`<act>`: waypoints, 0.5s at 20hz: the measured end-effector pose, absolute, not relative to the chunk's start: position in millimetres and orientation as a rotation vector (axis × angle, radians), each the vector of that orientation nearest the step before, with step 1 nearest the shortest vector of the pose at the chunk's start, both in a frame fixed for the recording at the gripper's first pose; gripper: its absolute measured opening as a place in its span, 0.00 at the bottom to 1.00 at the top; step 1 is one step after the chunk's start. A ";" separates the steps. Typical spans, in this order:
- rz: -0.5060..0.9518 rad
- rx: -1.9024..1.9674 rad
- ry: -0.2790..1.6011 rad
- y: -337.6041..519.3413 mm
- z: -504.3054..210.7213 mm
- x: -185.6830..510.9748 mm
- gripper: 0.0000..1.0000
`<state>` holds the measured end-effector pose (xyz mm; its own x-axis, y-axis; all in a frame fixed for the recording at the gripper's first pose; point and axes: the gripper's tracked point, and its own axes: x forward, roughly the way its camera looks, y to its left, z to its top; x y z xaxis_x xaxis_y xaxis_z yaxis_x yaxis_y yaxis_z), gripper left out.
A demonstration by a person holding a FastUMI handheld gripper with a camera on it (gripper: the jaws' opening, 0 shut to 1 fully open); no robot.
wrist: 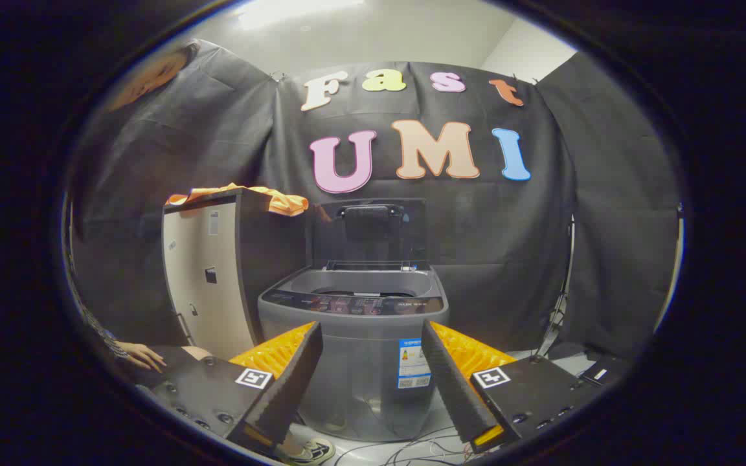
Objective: Put the clothes into the washing machine and then close the washing machine lid.
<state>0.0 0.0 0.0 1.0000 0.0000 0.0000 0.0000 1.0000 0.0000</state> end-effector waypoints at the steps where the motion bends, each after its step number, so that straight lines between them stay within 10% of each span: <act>1: 0.000 -0.001 0.000 0.1 0.1 0.4 0.97; 10: 0.000 0.000 -0.001 0.2 -0.6 0.0 0.97</act>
<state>0.0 0.2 -0.6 1.0000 -0.0003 0.0005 0.0003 1.0000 -0.0003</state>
